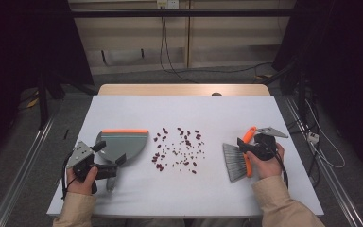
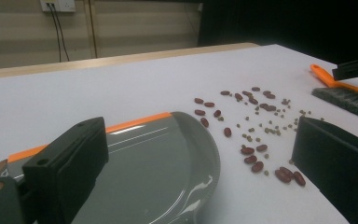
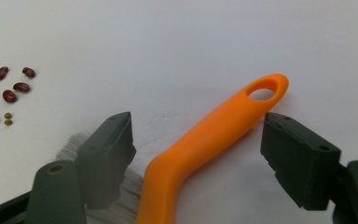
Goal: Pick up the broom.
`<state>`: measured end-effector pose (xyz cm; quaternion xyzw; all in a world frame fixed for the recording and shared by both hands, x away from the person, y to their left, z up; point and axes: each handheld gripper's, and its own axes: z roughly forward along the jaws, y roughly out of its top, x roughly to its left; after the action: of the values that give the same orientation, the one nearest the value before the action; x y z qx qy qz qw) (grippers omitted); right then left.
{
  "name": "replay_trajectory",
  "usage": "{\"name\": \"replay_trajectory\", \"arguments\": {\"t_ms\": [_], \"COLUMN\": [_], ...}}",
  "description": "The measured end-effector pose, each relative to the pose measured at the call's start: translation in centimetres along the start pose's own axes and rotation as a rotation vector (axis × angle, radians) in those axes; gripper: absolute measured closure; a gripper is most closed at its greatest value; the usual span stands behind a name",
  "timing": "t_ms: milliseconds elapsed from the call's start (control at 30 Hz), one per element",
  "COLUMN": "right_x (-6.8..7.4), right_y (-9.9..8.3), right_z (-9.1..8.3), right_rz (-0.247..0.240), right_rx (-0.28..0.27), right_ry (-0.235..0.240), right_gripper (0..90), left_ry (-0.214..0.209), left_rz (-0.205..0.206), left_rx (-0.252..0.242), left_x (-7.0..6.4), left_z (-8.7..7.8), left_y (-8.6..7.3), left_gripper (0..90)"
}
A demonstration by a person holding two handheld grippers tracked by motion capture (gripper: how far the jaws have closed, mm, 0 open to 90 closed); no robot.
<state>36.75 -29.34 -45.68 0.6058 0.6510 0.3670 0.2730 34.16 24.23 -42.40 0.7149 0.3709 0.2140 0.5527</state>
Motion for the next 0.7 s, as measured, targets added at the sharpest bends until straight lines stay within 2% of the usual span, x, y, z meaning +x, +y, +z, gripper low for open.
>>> {"name": "replay_trajectory", "arguments": {"t_ms": [33,167,367,533,600,633,700], "right_x": [0.1,0.2,0.2,0.6,0.8,1.0,1.0], "right_y": [-0.1,-0.2,0.0,0.2,0.3,0.4,0.5], "right_z": [0.3,0.8,1.2,1.4,1.4,1.5,1.6], "right_rz": [-0.002,-0.015,-0.015,-0.051,-0.09,-0.093,-0.099], "right_rx": [0.024,0.061,0.091,0.133,0.135,0.159,0.161], "right_ry": [-0.014,-0.027,-0.026,-0.018,-0.025,-0.005,-0.003], "right_gripper": [26.7,29.7,35.0,40.7,42.7,44.8,45.4], "left_ry": [0.0,-0.001,0.001,0.003,0.005,0.002,0.001], "left_rz": [0.001,0.003,0.005,0.001,0.003,0.009,0.011], "left_rx": [0.0,0.0,0.002,-0.002,0.001,0.004,0.007], "left_x": [0.0,0.0,0.1,0.1,0.1,0.1,0.1], "left_z": [0.0,0.0,0.0,-0.1,-0.1,-0.1,-0.1], "left_y": [0.0,0.0,0.0,0.0,0.0,0.0,0.0], "left_gripper": [3.4,3.4,3.4,3.4,3.4,3.4,3.4]}}
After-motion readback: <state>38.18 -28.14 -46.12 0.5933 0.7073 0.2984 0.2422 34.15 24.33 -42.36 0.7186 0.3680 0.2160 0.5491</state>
